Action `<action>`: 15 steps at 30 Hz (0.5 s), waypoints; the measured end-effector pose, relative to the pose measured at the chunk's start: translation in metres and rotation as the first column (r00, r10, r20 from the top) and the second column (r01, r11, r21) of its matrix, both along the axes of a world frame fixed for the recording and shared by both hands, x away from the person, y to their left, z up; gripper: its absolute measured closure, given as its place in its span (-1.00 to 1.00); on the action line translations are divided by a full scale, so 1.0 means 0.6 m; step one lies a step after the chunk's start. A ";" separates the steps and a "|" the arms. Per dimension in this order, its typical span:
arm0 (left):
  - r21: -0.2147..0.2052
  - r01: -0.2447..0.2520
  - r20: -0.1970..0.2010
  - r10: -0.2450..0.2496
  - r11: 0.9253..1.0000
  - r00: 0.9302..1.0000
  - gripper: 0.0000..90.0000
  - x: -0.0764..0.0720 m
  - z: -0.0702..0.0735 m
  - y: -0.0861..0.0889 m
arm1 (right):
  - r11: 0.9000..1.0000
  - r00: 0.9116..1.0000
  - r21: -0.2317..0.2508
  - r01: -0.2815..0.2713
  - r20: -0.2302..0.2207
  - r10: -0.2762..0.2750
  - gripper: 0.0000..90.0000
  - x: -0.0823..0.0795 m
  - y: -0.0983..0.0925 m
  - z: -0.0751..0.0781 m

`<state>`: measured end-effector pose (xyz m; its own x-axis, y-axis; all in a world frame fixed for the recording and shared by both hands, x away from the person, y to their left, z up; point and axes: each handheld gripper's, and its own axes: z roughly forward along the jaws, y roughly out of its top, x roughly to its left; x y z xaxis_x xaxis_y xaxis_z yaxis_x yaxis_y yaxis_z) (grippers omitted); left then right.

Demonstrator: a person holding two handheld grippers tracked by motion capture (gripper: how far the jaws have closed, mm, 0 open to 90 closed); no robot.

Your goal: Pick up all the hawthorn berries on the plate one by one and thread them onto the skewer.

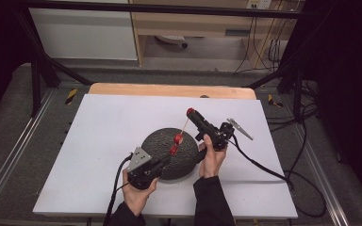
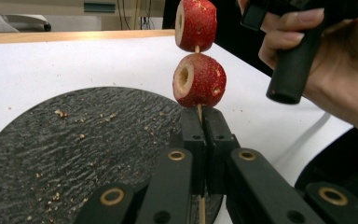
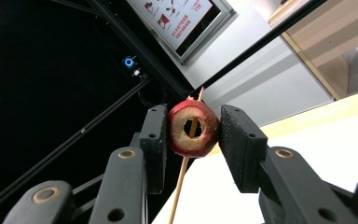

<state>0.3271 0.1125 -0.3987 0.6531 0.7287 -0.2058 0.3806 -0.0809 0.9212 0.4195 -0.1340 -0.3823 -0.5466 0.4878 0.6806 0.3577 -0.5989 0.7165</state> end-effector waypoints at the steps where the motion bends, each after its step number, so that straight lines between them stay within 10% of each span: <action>1: 0.001 -0.001 0.001 0.001 1.000 1.000 0.96 0.001 0.001 0.000 | 1.000 1.000 0.000 -0.001 0.000 0.001 0.41 -0.001 0.000 0.000; 15: -0.006 -0.007 0.002 0.007 1.000 1.000 0.96 0.017 0.013 -0.010 | 1.000 1.000 -0.014 -0.022 -0.006 0.022 0.41 -0.010 0.006 -0.007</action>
